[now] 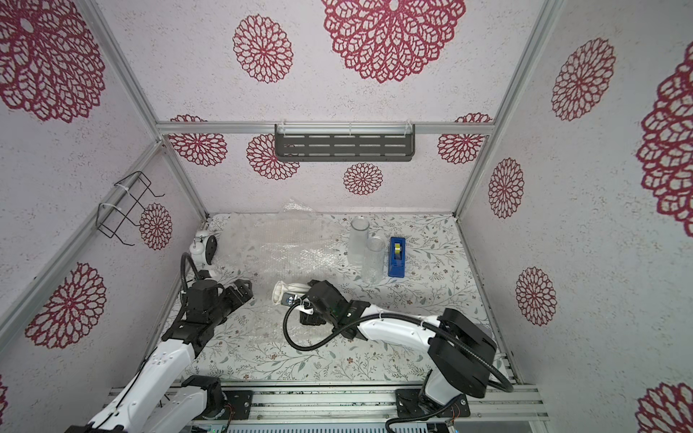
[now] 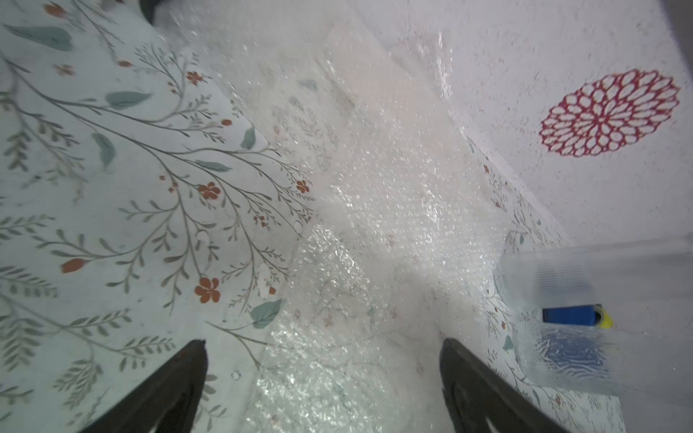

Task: Wrap vases in bubble wrap
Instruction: Adjust the bubble wrap at the center of the board, then place the vase in bubble wrap.

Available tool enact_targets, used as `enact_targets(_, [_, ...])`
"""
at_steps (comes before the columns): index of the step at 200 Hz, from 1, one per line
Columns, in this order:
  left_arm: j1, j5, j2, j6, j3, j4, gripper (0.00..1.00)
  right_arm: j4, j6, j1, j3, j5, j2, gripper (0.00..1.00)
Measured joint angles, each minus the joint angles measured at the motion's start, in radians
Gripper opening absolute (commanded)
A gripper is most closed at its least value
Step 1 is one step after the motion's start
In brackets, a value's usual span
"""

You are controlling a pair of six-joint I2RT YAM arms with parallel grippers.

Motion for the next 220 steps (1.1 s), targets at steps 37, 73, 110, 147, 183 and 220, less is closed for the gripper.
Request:
enact_targets(37, [0.046,-0.067,-0.167,0.002,-0.034,-0.040,0.98,-0.167,-0.013,0.028,0.175,0.002,0.145,0.54])
enact_targets(73, [0.055,-0.105,-0.213,0.013,-0.053,-0.054,0.98,-0.314,-0.016,0.059,0.328,0.036,0.281,0.54])
enact_targets(110, [0.061,-0.119,-0.209,0.018,-0.066,-0.061,0.98,-0.404,-0.031,0.074,0.430,0.088,0.383,0.54])
enact_targets(147, [0.064,-0.121,-0.210,0.020,-0.073,-0.061,0.98,-0.435,-0.056,0.083,0.445,0.113,0.407,0.60])
enact_targets(183, [0.065,-0.121,-0.209,0.020,-0.073,-0.060,0.98,-0.429,-0.084,0.094,0.449,0.129,0.436,0.76])
enact_targets(220, [0.066,-0.120,-0.192,0.021,-0.073,-0.058,0.98,-0.423,-0.101,0.099,0.449,0.130,0.447,0.88])
